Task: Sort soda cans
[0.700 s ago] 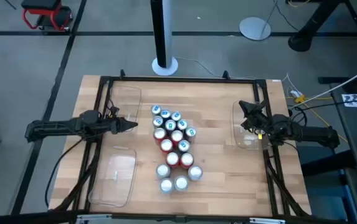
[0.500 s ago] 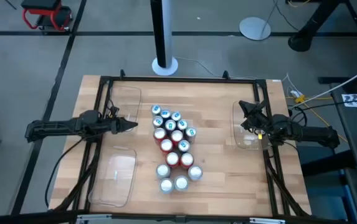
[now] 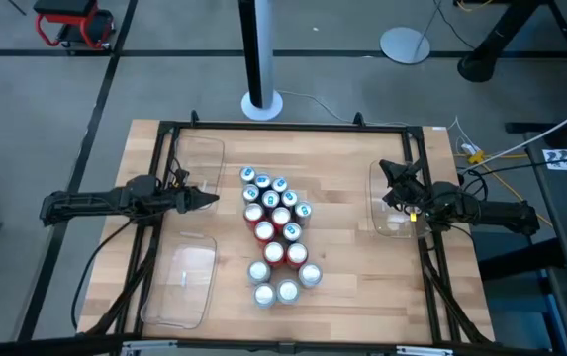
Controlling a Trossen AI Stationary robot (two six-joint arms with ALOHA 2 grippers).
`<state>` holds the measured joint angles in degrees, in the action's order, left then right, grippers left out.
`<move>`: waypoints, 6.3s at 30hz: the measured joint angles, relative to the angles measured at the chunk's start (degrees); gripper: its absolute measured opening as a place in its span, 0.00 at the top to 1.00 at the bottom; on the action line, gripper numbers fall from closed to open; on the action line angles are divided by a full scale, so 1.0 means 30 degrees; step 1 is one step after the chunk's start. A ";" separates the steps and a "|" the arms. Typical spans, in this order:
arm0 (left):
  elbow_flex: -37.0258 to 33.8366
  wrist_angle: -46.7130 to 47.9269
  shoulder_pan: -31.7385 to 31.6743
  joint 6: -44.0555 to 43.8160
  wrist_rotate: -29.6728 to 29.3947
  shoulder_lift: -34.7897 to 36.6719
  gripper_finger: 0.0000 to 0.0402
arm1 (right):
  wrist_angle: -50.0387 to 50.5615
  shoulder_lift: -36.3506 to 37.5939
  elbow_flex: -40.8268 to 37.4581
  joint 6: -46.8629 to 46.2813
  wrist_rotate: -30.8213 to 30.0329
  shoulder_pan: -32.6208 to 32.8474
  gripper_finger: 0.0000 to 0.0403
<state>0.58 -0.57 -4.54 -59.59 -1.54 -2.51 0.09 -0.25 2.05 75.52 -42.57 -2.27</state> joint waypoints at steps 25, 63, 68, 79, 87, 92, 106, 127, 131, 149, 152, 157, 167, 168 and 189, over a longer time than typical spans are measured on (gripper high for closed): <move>0.0000 0.0003 -0.0004 -0.0002 0.0000 0.0001 0.90 | 0.0001 0.0000 0.0004 0.0003 0.0000 -0.0004 0.92; -0.0015 -0.3288 -0.0304 2.1089 -0.1419 0.0002 0.90 | -0.4013 -0.0304 -0.0026 -0.2324 1.0479 0.0004 0.92; -0.0015 -0.3771 -0.0304 2.2004 -0.2096 -0.0005 0.90 | -0.5510 -0.2555 0.0447 -0.3421 1.1298 -0.0004 0.92; -0.0015 -0.7349 -0.0311 2.2982 -0.2776 0.0000 0.90 | -0.5780 -1.2055 0.7063 -0.2954 1.1694 -0.0004 0.92; -0.0015 -0.7683 -0.0304 2.4900 -0.2735 0.0001 0.90 | -0.5164 -1.8563 1.3212 -0.2501 1.2386 0.0004 0.92; -0.0015 -0.6629 -0.0233 2.3869 -0.2633 0.0001 0.90 | -0.1615 -2.1346 1.7158 -0.2026 1.2386 0.0004 0.92; -0.0007 -0.5318 -0.0239 2.2090 -0.1603 0.0003 0.90 | 0.5386 -2.5753 2.2188 -0.1898 1.2763 0.0308 0.41; 0.0000 -0.5183 -0.0253 2.2498 -0.1588 -0.0005 0.90 | 1.0902 -2.8383 2.2188 -0.0232 0.9881 0.2936 0.15; 0.0000 -0.5139 -0.0253 2.2378 -0.1588 0.0001 0.90 | 1.0625 -2.9299 2.2188 0.0045 1.0800 0.2729 0.15; 0.0000 -0.5008 -0.0253 2.2052 -0.1596 -0.0004 0.90 | 0.9891 -3.1041 2.2203 0.0011 1.2554 0.1854 0.15; 0.0007 -0.4969 -0.0253 2.2003 -0.1596 -0.0002 0.90 | 0.9910 -3.1455 2.2203 -0.0004 1.2579 0.1861 0.15; 0.0007 -0.4986 -0.0253 2.1995 -0.1596 -0.0004 0.90 | 0.9898 -3.2039 2.2290 -0.0025 1.3096 0.1861 0.14; 0.0007 -0.4988 -0.0253 2.1995 -0.1596 0.0003 0.90 | 1.3032 -3.2020 2.2157 -0.1575 1.3311 0.1876 0.15; 0.0007 -0.4986 -0.0253 2.1994 -0.1596 0.0001 0.90 | 1.3566 -3.2098 2.2061 -0.1726 1.3322 0.1876 0.15; 0.0007 -0.5001 -0.0246 2.1864 -0.1596 -0.0005 0.90 | 1.4609 -3.1985 2.2145 -0.3566 1.3391 0.1876 0.39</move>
<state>0.60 -15.57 -5.28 6.00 -6.33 -2.52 43.92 -96.20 68.49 64.82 -2.39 3.36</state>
